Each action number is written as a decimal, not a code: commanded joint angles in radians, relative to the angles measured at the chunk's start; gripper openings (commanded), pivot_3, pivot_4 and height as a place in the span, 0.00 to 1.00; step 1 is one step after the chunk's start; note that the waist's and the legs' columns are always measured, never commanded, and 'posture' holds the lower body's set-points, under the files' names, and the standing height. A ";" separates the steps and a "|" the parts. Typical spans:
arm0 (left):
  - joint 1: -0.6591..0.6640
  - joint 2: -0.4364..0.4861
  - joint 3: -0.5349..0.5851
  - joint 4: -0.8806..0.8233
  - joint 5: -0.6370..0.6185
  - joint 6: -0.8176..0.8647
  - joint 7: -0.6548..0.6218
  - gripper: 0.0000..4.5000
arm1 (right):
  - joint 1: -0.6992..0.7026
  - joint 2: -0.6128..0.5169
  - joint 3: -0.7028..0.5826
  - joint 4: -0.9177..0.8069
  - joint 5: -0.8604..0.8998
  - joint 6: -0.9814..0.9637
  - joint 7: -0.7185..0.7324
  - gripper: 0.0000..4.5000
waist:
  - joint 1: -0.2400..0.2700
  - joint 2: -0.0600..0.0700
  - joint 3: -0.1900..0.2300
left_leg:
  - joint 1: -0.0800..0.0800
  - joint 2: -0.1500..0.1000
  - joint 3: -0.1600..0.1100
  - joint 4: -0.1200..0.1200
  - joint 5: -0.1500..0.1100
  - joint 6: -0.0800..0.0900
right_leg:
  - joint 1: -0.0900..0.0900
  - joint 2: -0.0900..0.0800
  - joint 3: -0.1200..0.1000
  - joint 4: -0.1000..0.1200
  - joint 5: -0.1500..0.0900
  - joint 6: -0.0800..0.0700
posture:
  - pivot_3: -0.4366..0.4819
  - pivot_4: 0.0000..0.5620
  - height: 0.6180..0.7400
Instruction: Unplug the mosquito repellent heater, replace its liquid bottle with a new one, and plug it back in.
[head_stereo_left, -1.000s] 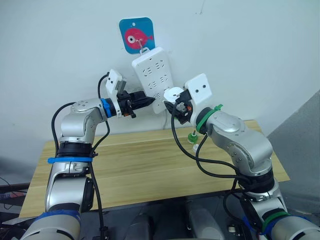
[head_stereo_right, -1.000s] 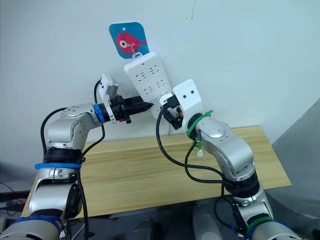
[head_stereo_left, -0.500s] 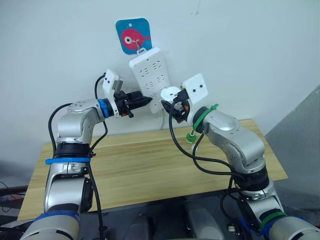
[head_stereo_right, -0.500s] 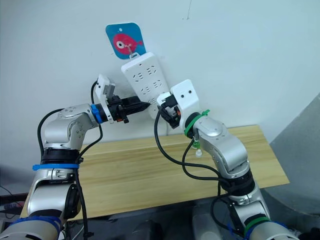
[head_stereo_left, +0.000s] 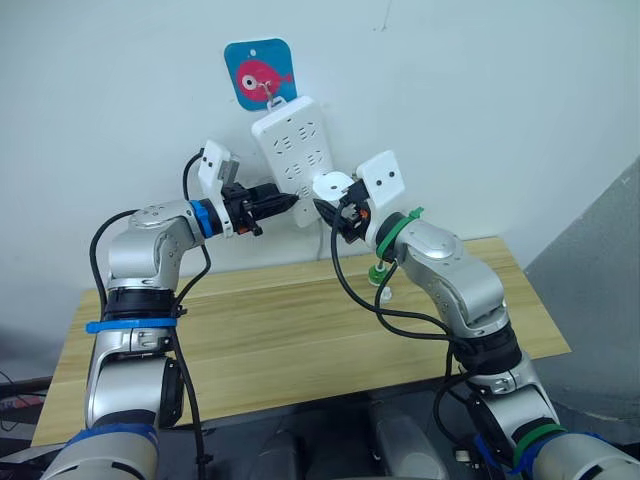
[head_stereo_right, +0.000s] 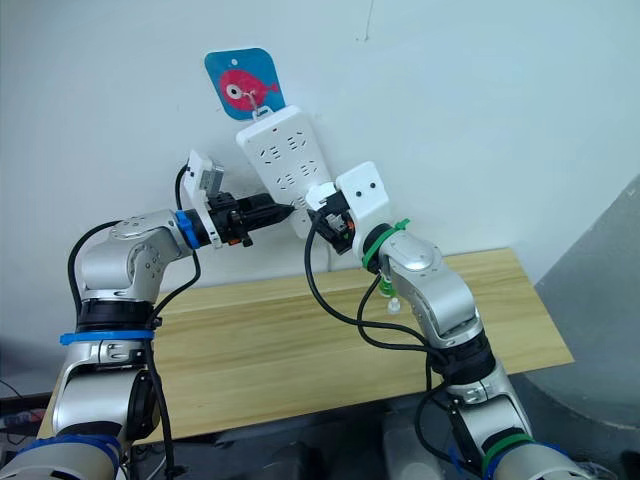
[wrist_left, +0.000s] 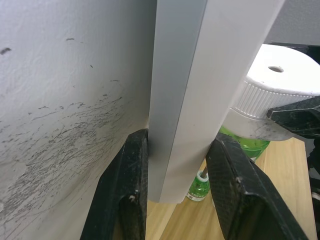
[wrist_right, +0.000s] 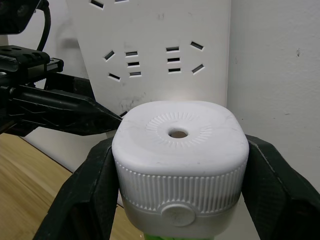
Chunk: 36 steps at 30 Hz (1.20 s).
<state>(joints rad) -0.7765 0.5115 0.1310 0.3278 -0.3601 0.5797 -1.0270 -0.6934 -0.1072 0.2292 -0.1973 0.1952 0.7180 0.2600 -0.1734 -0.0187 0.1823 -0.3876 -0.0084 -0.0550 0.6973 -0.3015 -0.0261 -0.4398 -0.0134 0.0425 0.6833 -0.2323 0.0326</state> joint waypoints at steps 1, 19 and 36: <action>-0.015 -0.027 -0.016 -0.076 -0.066 0.005 -0.039 0.29 | -0.047 0.033 0.015 0.051 -0.021 -0.038 0.006 0.66 | -0.002 0.000 0.000 | 0.001 0.000 0.001 0.000 0.000 0.000 | 0.000 0.000 0.000 0.000 0.000 0.000 | 0.28 0.22 0.92; -0.020 0.013 -0.005 0.073 0.015 -0.212 0.002 0.29 | 0.067 -0.156 -0.031 -0.339 0.048 0.273 0.108 1.00 | 0.008 0.000 -0.003 | -0.005 -0.001 -0.002 0.000 0.000 0.000 | -0.002 -0.003 0.000 -0.002 0.000 0.000 | 0.28 0.22 0.92; 0.297 0.226 0.100 -0.217 -0.026 -0.253 0.005 0.84 | 0.127 -0.247 0.016 -0.439 0.117 0.195 0.231 1.00 | 0.010 -0.001 -0.003 | -0.004 0.000 -0.002 -0.001 0.000 0.000 | -0.002 -0.002 -0.001 -0.002 0.000 0.000 | 0.33 0.23 0.92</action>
<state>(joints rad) -0.4979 0.7206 0.1949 0.2087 -0.3429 0.3154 -1.0132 -0.5611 -0.3534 0.2431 -0.6063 0.2998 0.9500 0.4799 -0.1633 -0.0193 0.1788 -0.3913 -0.0081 -0.0566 0.6968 -0.3015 -0.0259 -0.4418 -0.0152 0.0418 0.6810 -0.2324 0.0326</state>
